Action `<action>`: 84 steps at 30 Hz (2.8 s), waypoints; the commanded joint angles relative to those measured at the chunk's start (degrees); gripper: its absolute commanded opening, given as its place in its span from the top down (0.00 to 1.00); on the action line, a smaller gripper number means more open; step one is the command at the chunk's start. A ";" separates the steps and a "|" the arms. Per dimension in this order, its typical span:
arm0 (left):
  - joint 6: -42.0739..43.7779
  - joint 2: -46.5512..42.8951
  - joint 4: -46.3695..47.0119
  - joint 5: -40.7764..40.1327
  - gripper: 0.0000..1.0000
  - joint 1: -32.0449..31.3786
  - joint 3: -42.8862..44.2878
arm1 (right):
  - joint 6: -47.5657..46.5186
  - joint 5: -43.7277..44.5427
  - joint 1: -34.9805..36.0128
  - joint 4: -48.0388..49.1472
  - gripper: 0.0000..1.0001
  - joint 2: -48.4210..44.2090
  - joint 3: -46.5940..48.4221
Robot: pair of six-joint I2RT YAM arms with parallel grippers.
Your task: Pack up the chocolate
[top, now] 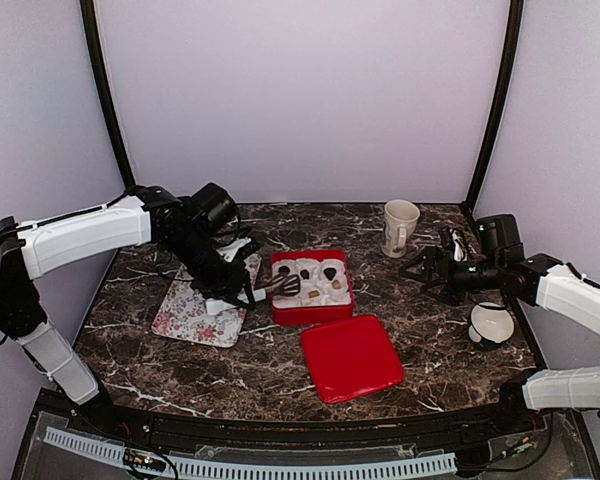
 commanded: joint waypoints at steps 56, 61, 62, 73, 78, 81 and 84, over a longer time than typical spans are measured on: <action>5.24 -15.73 19.61 -20.85 0.57 19.74 -30.24 | 1.61 -1.57 -0.15 0.85 0.00 -2.28 -1.90; 5.22 -14.04 20.31 -20.05 0.53 19.80 -32.12 | 1.41 -1.35 -0.18 -0.16 0.00 -1.33 -2.01; 5.23 -13.97 20.21 -19.95 0.53 19.77 -32.44 | 1.37 -1.26 -0.12 -0.29 0.00 -1.31 -2.02; 3.99 -10.23 16.99 -18.17 0.41 19.74 -30.65 | 0.91 -1.06 -0.19 -1.47 0.00 -1.40 -1.83; 3.43 -12.65 14.26 -17.39 0.36 19.79 -28.13 | 0.13 -1.04 -0.19 -3.34 0.00 -1.35 -1.41; 3.59 -16.70 12.24 -17.67 0.30 19.74 -25.50 | -1.11 -0.56 0.09 -5.67 0.01 -0.78 -1.04; 4.03 -20.32 10.31 -18.27 0.25 19.73 -22.31 | -2.57 1.53 1.24 -8.74 0.06 1.17 -0.45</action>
